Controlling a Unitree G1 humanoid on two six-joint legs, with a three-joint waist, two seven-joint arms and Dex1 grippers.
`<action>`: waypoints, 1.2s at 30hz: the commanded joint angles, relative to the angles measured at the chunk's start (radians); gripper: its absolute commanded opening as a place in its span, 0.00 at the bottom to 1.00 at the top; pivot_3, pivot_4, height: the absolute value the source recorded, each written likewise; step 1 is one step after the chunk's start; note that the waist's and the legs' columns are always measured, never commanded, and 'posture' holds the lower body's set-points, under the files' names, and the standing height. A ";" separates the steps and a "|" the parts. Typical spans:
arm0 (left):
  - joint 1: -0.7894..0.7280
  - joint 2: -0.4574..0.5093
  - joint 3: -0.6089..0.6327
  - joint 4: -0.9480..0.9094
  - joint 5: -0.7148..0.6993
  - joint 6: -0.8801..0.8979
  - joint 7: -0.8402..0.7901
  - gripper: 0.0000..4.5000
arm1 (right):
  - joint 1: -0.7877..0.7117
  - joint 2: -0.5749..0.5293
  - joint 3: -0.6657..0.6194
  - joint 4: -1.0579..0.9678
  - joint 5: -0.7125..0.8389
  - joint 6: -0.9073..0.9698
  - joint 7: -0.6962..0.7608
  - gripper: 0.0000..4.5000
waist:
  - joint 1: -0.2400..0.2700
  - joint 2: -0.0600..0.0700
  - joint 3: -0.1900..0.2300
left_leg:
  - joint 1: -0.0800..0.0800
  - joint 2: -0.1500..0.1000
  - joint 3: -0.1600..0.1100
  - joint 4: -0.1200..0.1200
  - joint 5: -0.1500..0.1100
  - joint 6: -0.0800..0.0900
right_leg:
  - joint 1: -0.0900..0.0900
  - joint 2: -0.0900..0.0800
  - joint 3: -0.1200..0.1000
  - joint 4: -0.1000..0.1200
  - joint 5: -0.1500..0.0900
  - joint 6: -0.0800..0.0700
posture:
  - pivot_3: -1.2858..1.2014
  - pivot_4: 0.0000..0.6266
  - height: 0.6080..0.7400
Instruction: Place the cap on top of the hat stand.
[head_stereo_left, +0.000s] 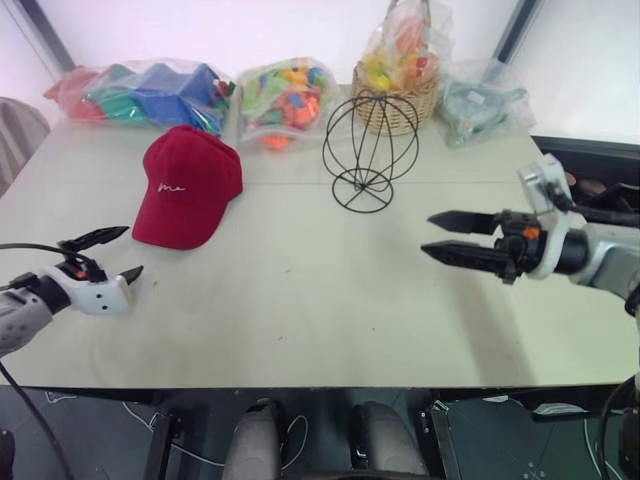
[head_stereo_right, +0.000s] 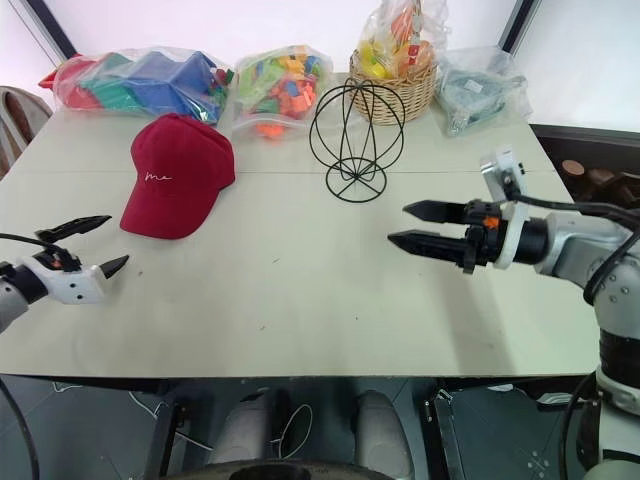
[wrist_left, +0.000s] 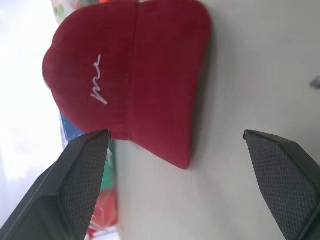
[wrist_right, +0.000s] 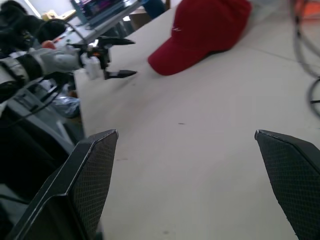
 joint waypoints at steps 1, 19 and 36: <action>-0.084 0.032 -0.120 0.054 0.144 0.025 0.214 0.99 | 0.015 -0.009 -0.071 -0.049 0.065 0.017 -0.036 1.00 | 0.002 0.000 0.000 | 0.000 0.000 0.000 0.001 0.000 0.000 | 0.000 0.000 0.000 0.000 0.000 0.000 | 0.52 0.24 1.00; -0.414 -0.126 -0.556 0.280 0.372 0.203 0.648 0.99 | 0.062 -0.013 -0.086 -0.050 0.089 -0.007 -0.072 1.00 | 0.034 0.000 0.000 | 0.000 -0.001 -0.001 0.006 0.000 0.000 | 0.002 0.000 0.000 0.002 0.000 0.001 | 0.52 0.24 1.00; -0.500 -0.238 -0.680 0.287 0.363 0.248 0.830 0.99 | 0.068 -0.001 -0.078 -0.048 0.084 -0.029 -0.096 1.00 | 0.044 -0.001 0.000 | -0.001 -0.001 -0.003 0.012 0.000 0.000 | 0.004 0.001 0.000 0.003 0.001 0.003 | 0.52 0.24 1.00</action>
